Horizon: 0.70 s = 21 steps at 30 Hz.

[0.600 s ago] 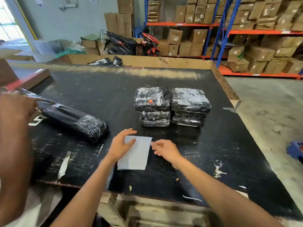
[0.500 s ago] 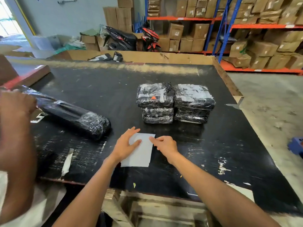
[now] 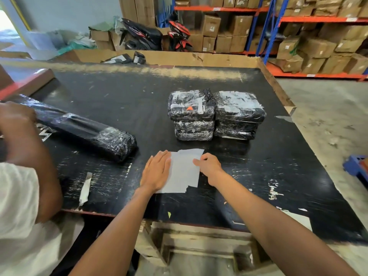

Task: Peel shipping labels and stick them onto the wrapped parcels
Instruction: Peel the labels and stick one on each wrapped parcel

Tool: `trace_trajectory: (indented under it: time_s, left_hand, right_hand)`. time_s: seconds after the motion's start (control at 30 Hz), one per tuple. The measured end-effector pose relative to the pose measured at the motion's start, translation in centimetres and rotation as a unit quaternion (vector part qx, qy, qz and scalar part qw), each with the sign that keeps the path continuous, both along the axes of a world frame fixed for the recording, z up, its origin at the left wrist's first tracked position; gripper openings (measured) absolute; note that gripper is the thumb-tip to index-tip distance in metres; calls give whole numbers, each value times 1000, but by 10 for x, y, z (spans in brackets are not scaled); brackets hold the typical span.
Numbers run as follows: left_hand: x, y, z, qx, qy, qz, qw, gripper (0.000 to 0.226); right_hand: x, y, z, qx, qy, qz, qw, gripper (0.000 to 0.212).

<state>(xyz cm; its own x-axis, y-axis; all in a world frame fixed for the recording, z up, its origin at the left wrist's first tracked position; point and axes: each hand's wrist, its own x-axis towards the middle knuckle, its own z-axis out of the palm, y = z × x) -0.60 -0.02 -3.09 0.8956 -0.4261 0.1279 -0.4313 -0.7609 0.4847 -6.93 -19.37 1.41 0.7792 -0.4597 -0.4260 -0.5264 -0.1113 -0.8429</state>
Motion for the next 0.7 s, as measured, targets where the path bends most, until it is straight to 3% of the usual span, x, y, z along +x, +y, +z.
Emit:
trace_trajectory:
  time_s: [0.2, 0.33, 0.4, 0.43, 0.47, 0.5, 0.57, 0.63, 0.7]
  left_hand:
    - [1, -3, 5, 86, 5, -1, 996, 49]
    - [-2, -27, 31, 169, -49, 15, 984, 50]
    - [-8, -46, 43, 75, -95, 13, 993, 46]
    - [-15, -60, 52, -21, -74, 11, 997, 43]
    - [-24, -73, 62, -129, 0, 13, 992, 40]
    - [-34, -86, 73, -232, 113, 9, 966, 40]
    - [-50, -110, 89, -365, 308, -21, 878, 37]
    - [-59, -128, 93, -415, 375, -40, 828, 28]
    - [-66, -142, 94, -434, 366, -30, 823, 17]
  right_hand:
    - [-30, -46, 5, 195, -71, -54, 977, 13]
    - [-57, -75, 18, 227, -120, -33, 966, 20]
    - [-65, -85, 24, 228, -137, -16, 964, 22]
    - [-68, -90, 28, 225, -148, -11, 963, 23]
    - [-71, -95, 31, 224, -160, -4, 961, 23]
    - [-74, -99, 35, 222, -170, 3, 960, 23]
    - [-78, -106, 42, 214, -188, 21, 958, 22]
    - [-82, -112, 47, 188, -196, 39, 962, 20]
    - [-87, -119, 53, 158, -209, 45, 964, 18]
